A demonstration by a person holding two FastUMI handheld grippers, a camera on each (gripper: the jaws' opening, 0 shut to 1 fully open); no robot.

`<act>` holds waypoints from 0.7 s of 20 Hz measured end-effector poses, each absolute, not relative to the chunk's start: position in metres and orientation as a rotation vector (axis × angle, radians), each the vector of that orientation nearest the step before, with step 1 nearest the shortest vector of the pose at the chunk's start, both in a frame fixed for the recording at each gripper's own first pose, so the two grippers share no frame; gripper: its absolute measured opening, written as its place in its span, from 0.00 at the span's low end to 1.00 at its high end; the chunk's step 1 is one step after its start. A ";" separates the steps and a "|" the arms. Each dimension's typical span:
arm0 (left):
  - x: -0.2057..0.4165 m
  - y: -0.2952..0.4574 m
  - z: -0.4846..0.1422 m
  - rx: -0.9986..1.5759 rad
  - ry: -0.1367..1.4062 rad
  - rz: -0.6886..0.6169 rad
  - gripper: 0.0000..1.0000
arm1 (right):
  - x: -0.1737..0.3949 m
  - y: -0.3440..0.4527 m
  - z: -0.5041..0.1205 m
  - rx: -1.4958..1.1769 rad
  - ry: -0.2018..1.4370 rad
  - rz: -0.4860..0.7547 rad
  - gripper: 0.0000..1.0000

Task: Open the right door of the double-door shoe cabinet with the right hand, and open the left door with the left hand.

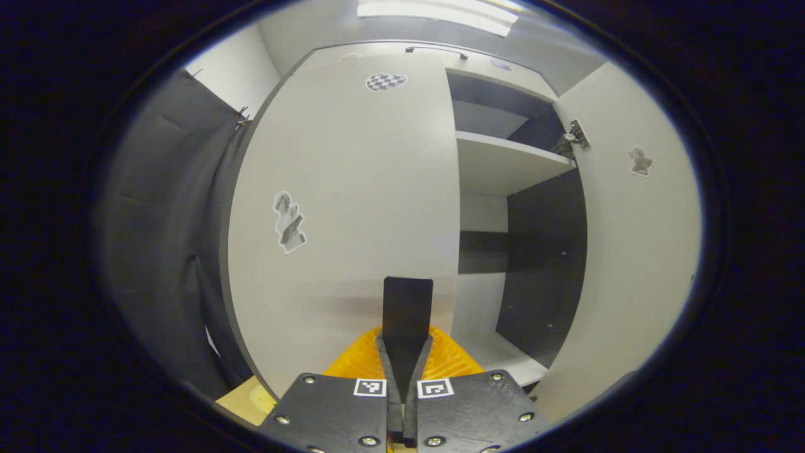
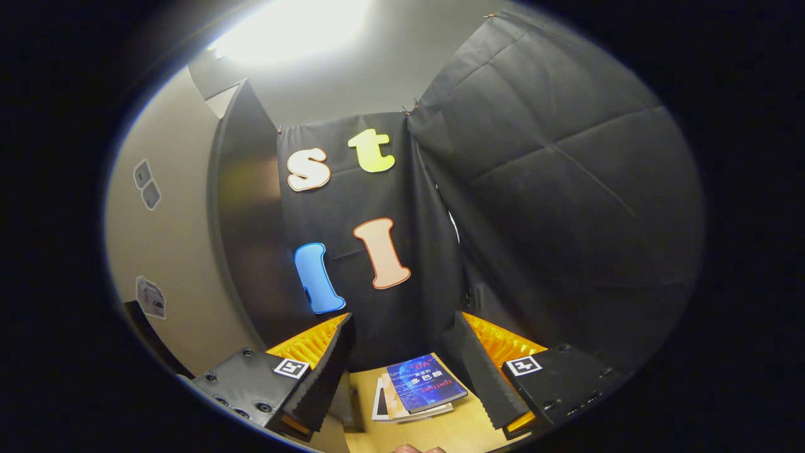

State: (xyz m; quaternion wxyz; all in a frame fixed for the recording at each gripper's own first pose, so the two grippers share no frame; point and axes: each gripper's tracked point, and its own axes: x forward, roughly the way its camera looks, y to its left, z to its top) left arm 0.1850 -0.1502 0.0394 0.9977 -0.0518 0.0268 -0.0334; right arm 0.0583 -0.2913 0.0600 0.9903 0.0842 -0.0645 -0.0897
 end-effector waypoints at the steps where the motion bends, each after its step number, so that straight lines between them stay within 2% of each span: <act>1: 0.177 -0.149 0.039 -0.105 0.057 -0.084 0.03 | 0.050 -0.288 0.060 0.170 -0.132 -0.195 0.98; 14: 0.113 -0.113 0.042 -0.132 0.031 -0.264 0.03 | -0.062 -0.215 0.049 0.112 -0.146 -0.318 0.98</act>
